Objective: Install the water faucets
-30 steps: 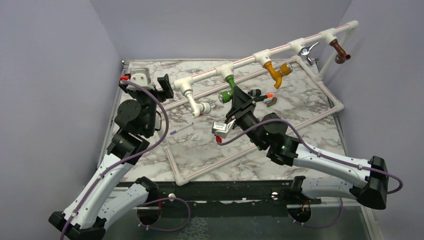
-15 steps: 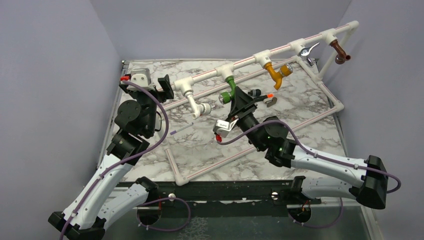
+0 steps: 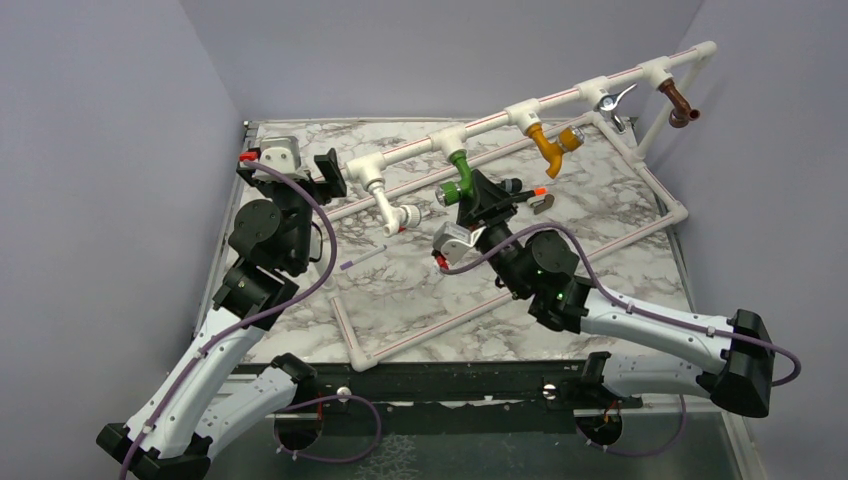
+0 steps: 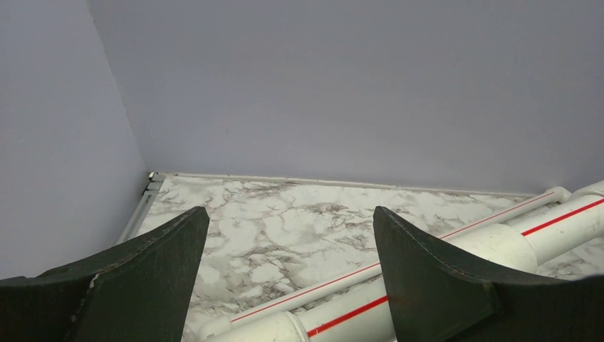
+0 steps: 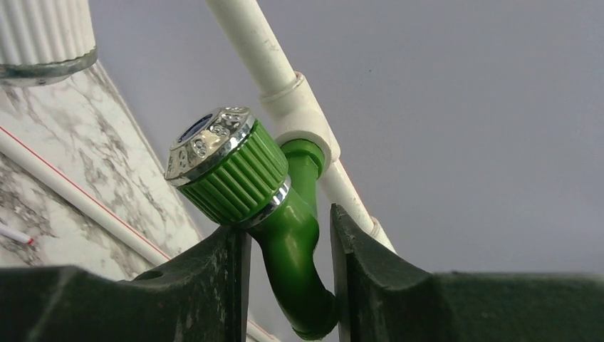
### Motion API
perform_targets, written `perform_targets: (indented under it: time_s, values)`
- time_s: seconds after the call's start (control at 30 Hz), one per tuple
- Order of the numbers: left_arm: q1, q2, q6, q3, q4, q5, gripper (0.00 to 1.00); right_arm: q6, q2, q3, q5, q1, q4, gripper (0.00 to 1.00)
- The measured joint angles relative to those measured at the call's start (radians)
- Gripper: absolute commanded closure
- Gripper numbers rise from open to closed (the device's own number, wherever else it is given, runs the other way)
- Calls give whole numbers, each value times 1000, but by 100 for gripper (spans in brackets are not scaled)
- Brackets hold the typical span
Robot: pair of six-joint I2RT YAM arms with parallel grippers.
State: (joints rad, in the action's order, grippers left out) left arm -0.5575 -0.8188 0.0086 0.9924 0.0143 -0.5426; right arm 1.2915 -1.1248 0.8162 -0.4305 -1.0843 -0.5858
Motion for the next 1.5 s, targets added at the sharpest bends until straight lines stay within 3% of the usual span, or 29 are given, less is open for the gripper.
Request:
perform_targets:
  time_s: [0.33,0.5,0.7,0.83,1.1,1.5]
  values:
    - [2,0,0,0,2,-6,14,-236,26,63,0,11,142,98]
    - [2,1,0,0,2,-5,14,-252,52,86,19,13,243,72]
    - [-2,4,0,0,-1,-3,14,-246,96,102,75,14,344,32]
    - [-2,2,0,0,0,-1,14,-213,172,115,143,4,392,17]
    - [-2,1,0,0,1,-1,14,-103,261,227,231,3,585,14]
    - [-2,0,0,0,1,-1,14,-2,228,262,275,3,739,14]
